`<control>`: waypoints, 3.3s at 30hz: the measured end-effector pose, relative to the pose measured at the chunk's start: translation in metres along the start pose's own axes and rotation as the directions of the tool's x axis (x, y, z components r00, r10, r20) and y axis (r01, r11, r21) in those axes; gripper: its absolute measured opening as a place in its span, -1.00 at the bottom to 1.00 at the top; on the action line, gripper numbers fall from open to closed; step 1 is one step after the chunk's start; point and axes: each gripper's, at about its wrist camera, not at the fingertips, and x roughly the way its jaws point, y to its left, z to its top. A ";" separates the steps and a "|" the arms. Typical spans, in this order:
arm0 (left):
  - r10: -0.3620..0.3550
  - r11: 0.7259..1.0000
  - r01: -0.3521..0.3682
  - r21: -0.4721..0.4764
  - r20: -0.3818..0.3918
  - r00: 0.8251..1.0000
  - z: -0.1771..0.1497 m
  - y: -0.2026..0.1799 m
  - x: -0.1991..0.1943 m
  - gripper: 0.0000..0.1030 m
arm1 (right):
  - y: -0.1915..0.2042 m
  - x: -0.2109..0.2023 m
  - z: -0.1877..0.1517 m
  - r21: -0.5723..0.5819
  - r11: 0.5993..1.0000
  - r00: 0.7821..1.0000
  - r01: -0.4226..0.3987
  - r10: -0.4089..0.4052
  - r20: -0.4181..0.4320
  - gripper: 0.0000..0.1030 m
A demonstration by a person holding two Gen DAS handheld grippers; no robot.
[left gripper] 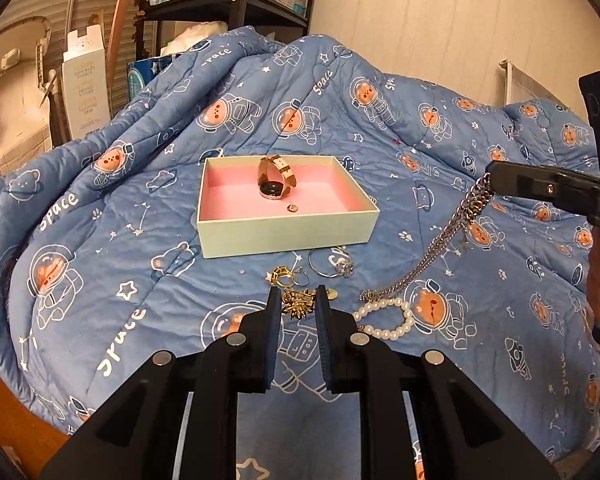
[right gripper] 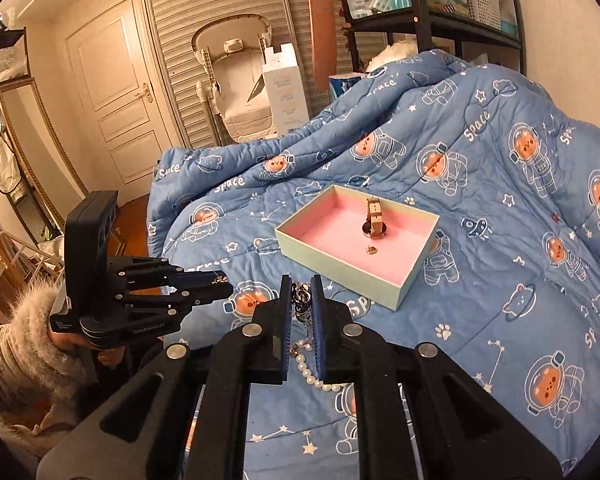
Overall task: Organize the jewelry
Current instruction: 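Lift the chain with the right tool while the left tool carries the flower piece into the box, then lower the chain and flower piece into the box and open both tools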
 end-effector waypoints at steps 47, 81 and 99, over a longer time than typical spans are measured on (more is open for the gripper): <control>-0.023 0.993 0.003 -0.115 -0.172 0.985 0.113 0.053 0.140 -0.68 | -0.071 0.124 0.088 0.043 0.993 0.993 0.107 -0.104 -0.056 -0.81; 0.058 0.996 -0.076 -0.042 -0.332 0.941 0.095 0.044 0.214 -0.67 | -0.080 0.226 0.039 -0.108 0.994 0.893 -0.022 -0.030 -0.450 -0.81; 0.014 0.992 -0.043 -0.122 -0.226 0.974 0.112 0.053 0.190 0.21 | -0.076 0.211 0.041 -0.177 0.984 0.916 0.014 -0.084 -0.392 -0.04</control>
